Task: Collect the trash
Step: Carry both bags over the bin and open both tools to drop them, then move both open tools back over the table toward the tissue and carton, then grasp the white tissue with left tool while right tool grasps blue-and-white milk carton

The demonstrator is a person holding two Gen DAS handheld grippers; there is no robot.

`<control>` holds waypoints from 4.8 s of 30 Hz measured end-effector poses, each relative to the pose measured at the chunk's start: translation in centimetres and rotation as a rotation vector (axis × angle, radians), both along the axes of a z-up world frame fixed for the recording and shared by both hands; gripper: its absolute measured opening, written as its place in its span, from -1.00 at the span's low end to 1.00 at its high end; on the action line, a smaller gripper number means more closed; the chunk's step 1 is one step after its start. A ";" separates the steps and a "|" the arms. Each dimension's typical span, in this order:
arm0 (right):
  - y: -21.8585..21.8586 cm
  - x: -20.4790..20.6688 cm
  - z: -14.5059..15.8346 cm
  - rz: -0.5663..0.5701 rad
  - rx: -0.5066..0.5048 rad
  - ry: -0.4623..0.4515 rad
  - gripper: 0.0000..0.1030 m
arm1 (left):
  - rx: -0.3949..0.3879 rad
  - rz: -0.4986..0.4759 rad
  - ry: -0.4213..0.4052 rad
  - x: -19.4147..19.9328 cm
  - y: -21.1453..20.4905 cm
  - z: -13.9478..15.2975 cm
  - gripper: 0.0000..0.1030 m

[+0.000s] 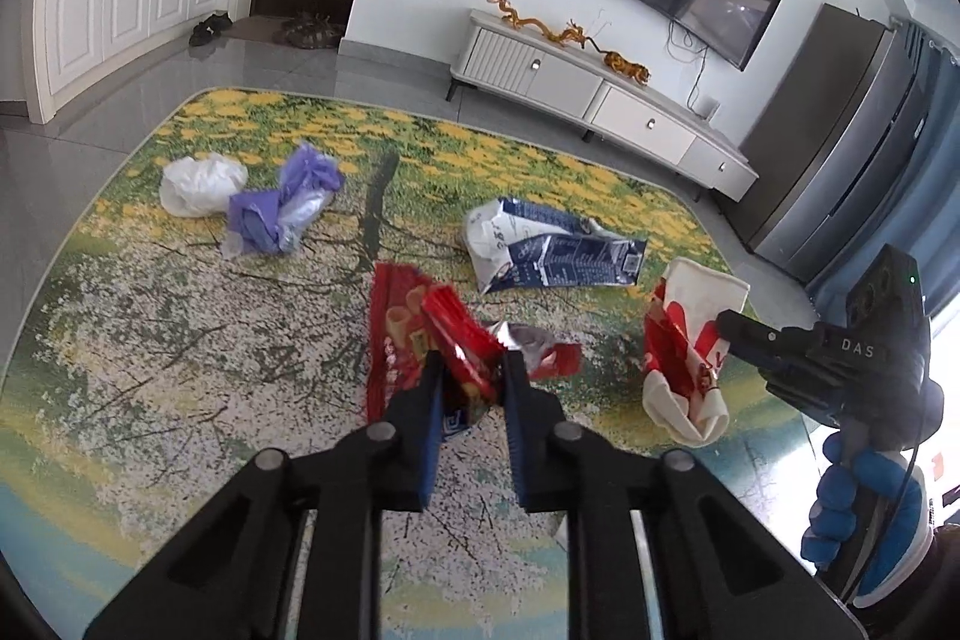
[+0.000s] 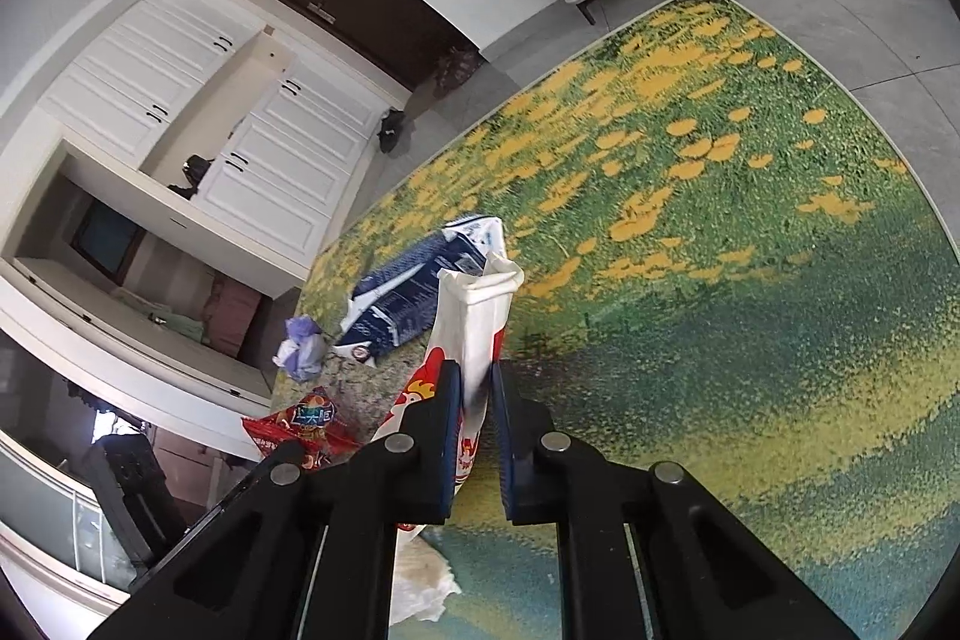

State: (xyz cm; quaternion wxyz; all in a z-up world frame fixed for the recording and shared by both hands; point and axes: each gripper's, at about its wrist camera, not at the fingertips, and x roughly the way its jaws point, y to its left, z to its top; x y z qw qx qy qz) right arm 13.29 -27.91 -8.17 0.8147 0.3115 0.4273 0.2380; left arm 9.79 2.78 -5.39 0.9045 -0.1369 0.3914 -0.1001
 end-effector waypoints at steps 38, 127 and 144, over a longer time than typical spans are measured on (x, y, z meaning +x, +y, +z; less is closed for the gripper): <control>-24.9 -14.2 1.3 -0.546 0.044 -0.136 -0.80 | 0.064 -0.471 -0.047 -2.8 -24.9 6.5 -0.73; 2.4 -14.4 5.8 -0.014 -0.514 -0.289 0.17 | 0.057 0.005 -0.075 -13.5 0.4 1.5 0.21; 0.4 -11.2 3.7 0.007 -0.519 -0.268 0.27 | 0.141 -0.211 0.021 -7.1 -7.7 -1.2 0.21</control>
